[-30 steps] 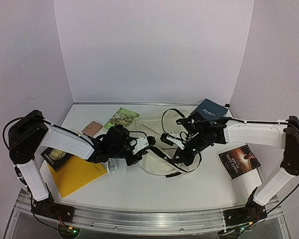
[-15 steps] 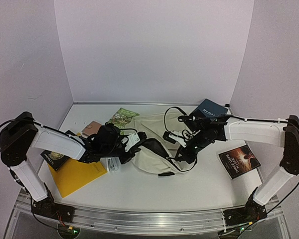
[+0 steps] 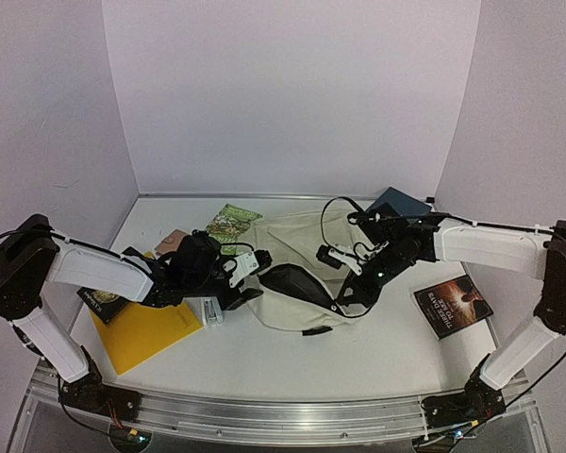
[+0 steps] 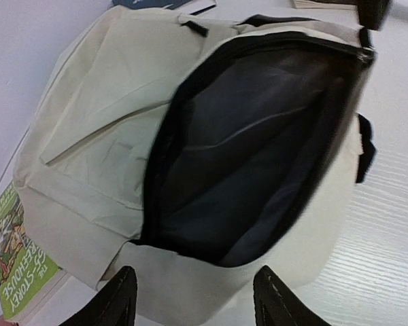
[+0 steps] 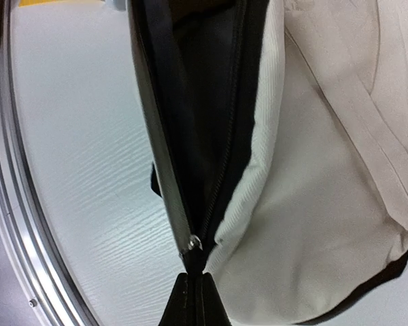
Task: Pack the student bag
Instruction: Unzip the student bag at the center of the board.
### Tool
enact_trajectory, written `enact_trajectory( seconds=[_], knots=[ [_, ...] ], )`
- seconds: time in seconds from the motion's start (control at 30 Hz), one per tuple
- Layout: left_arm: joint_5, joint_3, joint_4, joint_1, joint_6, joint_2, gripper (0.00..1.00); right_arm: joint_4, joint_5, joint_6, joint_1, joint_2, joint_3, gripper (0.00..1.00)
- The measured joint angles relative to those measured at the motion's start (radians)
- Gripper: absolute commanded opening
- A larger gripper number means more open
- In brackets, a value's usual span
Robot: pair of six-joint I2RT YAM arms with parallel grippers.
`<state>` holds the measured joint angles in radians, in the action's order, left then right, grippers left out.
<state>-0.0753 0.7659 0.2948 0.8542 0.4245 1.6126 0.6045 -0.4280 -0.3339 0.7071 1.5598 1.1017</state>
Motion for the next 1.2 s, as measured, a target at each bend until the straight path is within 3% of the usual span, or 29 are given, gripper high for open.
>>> enact_trajectory(
  seconds=[0.13, 0.4, 0.43, 0.47, 0.7, 0.8, 0.93, 1.0, 1.1, 1.2],
  knots=[
    [0.006, 0.02, -0.069, 0.076, 0.042, -0.037, 0.83, 0.013, -0.044, 0.009, -0.001, 0.026, 0.059, 0.0],
    [0.018, 0.147, -0.139, 0.162, 0.155, -0.027, 0.89, 0.02, -0.123, 0.021, -0.002, 0.056, 0.083, 0.0],
    [0.019, 0.174, -0.143, 0.162, 0.17, -0.01, 0.97, 0.022, -0.131, 0.021, -0.002, 0.06, 0.083, 0.0],
    [0.019, 0.204, -0.15, 0.162, 0.188, 0.01, 0.99, 0.022, -0.135, 0.021, -0.002, 0.061, 0.083, 0.0],
    [0.01, 0.373, -0.265, 0.17, 0.283, 0.168, 0.98, 0.025, -0.146, 0.021, -0.002, 0.061, 0.08, 0.0],
    [-0.005, 0.415, -0.33, 0.181, 0.298, 0.219, 0.86, 0.025, -0.146, 0.021, -0.002, 0.061, 0.08, 0.0],
    [-0.021, 0.433, -0.388, 0.188, 0.308, 0.247, 0.45, 0.025, -0.146, 0.021, -0.002, 0.061, 0.076, 0.0],
    [-0.021, 0.432, -0.411, 0.188, 0.301, 0.25, 0.32, 0.025, -0.143, 0.021, -0.002, 0.061, 0.072, 0.0],
    [-0.016, 0.429, -0.424, 0.189, 0.284, 0.25, 0.03, 0.024, -0.134, 0.021, -0.002, 0.061, 0.059, 0.0],
    [0.006, 0.402, -0.406, 0.189, 0.274, 0.248, 0.0, 0.023, -0.109, 0.018, -0.006, 0.05, 0.031, 0.0]
  ],
)
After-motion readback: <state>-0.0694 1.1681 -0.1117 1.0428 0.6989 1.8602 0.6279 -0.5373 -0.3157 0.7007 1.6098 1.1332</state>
